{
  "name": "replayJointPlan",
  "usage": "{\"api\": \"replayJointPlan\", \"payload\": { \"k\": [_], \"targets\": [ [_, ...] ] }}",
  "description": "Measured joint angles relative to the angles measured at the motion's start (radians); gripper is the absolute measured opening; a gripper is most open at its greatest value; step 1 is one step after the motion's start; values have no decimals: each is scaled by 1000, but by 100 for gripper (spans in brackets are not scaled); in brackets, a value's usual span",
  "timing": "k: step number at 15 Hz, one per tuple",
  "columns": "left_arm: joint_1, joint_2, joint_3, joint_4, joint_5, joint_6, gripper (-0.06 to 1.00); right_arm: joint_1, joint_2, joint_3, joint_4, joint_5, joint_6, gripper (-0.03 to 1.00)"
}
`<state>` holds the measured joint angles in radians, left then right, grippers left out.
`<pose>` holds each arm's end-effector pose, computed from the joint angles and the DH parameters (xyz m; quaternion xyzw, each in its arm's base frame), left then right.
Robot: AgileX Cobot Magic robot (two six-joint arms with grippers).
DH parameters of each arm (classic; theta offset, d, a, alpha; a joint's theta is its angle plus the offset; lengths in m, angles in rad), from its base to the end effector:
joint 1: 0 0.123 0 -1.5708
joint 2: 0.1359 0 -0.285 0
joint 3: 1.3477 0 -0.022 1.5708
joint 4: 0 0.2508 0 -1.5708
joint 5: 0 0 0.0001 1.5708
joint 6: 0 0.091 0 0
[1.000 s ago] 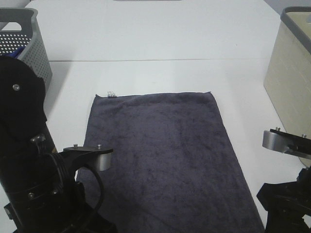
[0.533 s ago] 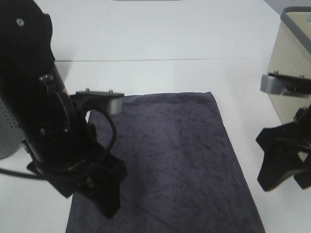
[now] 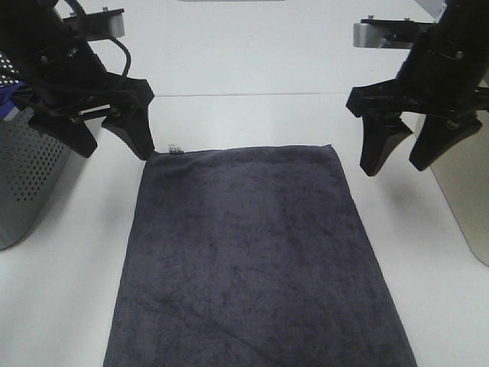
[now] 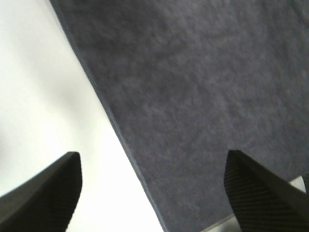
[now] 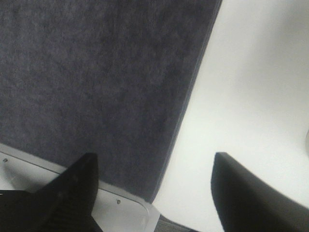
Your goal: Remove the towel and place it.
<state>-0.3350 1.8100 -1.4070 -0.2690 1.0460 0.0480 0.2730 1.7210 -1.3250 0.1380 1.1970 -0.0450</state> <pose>0.3419 -0.1412 0.2449 0.1339 0.9780 -0.1360 0.0848 0.3167 0.1008 0.2511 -0.1351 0.9882 0.0682 0.0248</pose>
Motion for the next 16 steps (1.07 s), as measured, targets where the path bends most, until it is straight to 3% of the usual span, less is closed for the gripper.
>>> {"api": "replayJointPlan", "payload": {
  "k": [4, 8, 13, 16],
  "targets": [
    [25, 159, -112, 44, -21, 20, 76, -7, 221, -227, -6, 14, -26, 66],
    [26, 299, -223, 103, -49, 21, 76, -106, 354, -421, 60, 15, -26, 66],
    [68, 463, -384, 111, -79, -8, 76, -143, 531, -630, 76, 15, -26, 68],
    [86, 498, -406, 77, -79, -14, 76, -143, 569, -653, 51, 16, -26, 70]
  ]
}}
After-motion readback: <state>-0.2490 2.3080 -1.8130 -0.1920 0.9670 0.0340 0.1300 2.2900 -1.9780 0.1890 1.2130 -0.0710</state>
